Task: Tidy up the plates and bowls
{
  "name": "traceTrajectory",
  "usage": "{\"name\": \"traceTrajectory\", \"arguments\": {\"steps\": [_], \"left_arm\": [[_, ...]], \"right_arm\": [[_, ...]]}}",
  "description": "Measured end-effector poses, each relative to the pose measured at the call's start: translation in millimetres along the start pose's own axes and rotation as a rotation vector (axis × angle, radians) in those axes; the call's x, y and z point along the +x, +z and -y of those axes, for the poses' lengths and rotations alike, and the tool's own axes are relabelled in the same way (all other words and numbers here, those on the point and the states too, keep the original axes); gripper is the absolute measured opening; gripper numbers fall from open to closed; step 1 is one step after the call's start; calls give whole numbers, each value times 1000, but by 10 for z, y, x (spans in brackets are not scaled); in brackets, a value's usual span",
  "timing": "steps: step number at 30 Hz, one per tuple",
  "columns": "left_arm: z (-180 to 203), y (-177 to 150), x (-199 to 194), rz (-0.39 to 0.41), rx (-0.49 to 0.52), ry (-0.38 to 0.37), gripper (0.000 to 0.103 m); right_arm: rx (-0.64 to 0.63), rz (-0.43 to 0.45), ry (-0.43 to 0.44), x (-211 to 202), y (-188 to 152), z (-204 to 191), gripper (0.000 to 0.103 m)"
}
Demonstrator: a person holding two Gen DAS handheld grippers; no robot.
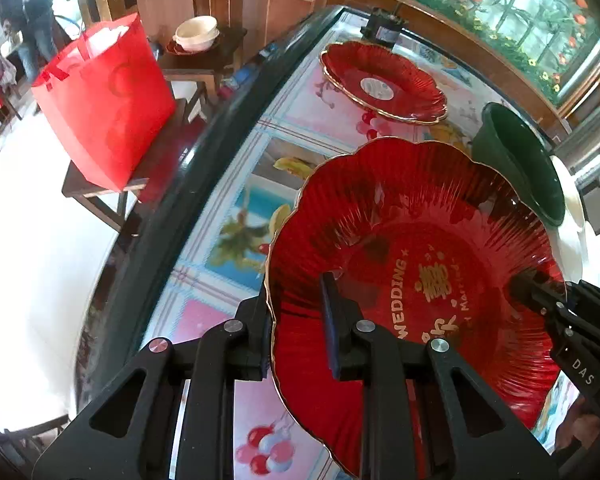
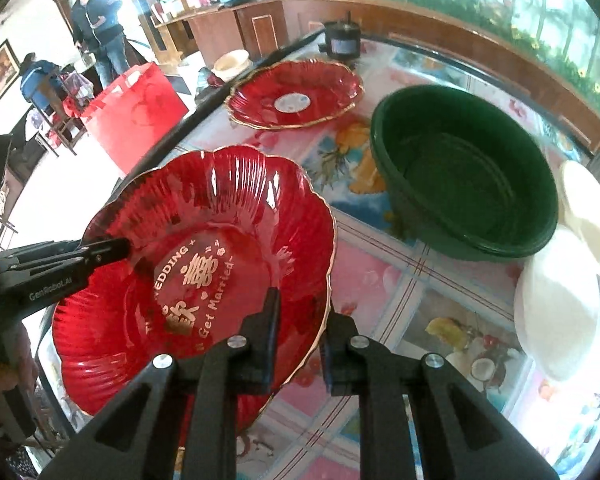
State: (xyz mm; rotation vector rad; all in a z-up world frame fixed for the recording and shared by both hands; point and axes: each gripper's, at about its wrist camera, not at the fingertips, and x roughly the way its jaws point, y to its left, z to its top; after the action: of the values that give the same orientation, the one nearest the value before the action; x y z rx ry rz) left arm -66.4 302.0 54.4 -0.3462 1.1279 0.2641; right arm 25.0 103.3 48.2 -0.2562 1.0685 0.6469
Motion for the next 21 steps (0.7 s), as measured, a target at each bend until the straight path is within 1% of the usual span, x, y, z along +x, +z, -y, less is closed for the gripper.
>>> {"name": "traceTrajectory", "arguments": {"steps": [6, 10, 18, 21], "left_arm": [[-104, -226, -204, 10, 39, 14, 20], [-166, -389, -240, 11, 67, 38, 20], [-311, -656, -124, -6, 80, 67, 20], [-343, -720, -81, -1, 81, 65, 21]], "right_arm": [[-37, -1, 12, -137, -115, -161, 16], [-48, -15, 26, -154, -218, -306, 18], [-50, -82, 40, 58, -462, -507, 20], [-50, -105, 41, 145, -560, -557, 20]]}}
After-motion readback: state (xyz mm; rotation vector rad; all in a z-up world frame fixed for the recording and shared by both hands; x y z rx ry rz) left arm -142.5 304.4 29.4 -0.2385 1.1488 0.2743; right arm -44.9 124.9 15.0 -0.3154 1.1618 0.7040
